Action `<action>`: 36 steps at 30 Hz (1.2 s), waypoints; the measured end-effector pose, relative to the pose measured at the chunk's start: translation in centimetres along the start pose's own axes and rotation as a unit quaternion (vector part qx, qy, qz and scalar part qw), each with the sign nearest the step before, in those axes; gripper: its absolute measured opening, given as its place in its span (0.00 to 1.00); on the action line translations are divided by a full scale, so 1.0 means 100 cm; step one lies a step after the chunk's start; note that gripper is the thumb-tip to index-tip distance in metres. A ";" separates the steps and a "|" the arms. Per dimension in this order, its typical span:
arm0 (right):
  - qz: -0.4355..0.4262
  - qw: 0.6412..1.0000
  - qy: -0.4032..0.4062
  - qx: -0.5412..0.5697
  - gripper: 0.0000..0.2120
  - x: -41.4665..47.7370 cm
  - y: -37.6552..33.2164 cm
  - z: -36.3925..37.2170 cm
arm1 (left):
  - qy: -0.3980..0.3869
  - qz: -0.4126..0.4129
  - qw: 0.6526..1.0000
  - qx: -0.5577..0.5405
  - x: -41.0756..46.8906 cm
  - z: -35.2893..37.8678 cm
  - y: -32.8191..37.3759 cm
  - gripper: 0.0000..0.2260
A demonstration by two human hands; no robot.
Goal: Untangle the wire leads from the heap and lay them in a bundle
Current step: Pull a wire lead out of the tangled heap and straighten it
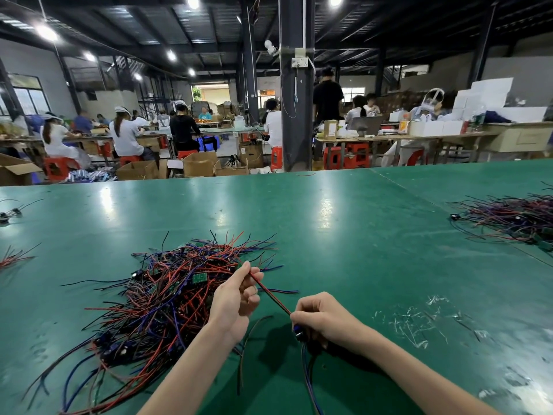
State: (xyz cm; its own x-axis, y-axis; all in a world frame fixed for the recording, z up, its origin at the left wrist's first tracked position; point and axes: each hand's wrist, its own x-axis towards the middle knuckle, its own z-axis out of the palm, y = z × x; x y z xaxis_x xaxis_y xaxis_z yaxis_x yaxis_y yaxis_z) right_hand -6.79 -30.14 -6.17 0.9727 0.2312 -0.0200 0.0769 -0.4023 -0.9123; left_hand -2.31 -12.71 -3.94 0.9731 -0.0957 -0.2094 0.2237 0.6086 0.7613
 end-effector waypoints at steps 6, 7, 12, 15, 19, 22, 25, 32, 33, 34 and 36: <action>0.010 1.000 -0.018 -0.001 0.09 -0.001 -0.003 0.001 | 0.015 -0.077 0.991 -0.109 0.001 -0.004 0.003 0.09; 0.009 1.000 -0.025 0.001 0.09 -0.002 -0.004 0.001 | 0.018 -0.092 0.987 -0.130 0.000 -0.005 0.003 0.09; 0.007 0.998 -0.057 0.021 0.09 -0.008 -0.012 0.003 | 0.043 -0.032 0.997 -0.055 0.003 -0.007 0.002 0.09; 0.012 0.997 -0.069 0.029 0.12 -0.010 -0.016 0.006 | 0.068 0.169 0.962 0.202 0.005 -0.011 -0.005 0.09; 0.001 0.992 -0.085 0.090 0.09 -0.014 -0.022 0.011 | 0.066 0.413 0.757 0.501 0.006 -0.022 -0.011 0.10; -0.015 0.988 -0.086 0.128 0.08 -0.014 -0.025 0.012 | 0.031 0.488 0.655 0.575 0.003 -0.024 -0.014 0.10; -0.022 0.984 -0.086 0.152 0.10 -0.015 -0.026 0.011 | 0.047 0.497 0.653 0.570 0.001 -0.021 -0.012 0.08; -0.006 0.983 -0.096 0.153 0.10 -0.013 -0.025 0.010 | 0.087 0.464 0.708 0.525 -0.002 -0.017 -0.009 0.08; -0.002 0.982 -0.105 0.158 0.10 -0.013 -0.025 0.010 | 0.080 0.461 0.709 0.527 -0.003 -0.016 -0.010 0.08; 0.004 0.980 -0.112 0.162 0.10 -0.014 -0.026 0.010 | 0.081 0.454 0.716 0.524 -0.002 -0.016 -0.011 0.09; 0.018 0.980 -0.113 0.163 0.10 -0.013 -0.026 0.009 | 0.100 0.412 0.757 0.498 0.000 -0.016 -0.009 0.10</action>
State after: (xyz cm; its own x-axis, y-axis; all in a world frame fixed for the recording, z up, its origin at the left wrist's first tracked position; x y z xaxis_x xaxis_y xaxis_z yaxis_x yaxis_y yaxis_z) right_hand -8.49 -28.57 -4.12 0.8970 0.4281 -0.1105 -0.0659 -0.1177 -0.9909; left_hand -2.64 -12.04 -5.59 0.7994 0.1751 0.5748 -0.4268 -0.5080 0.7482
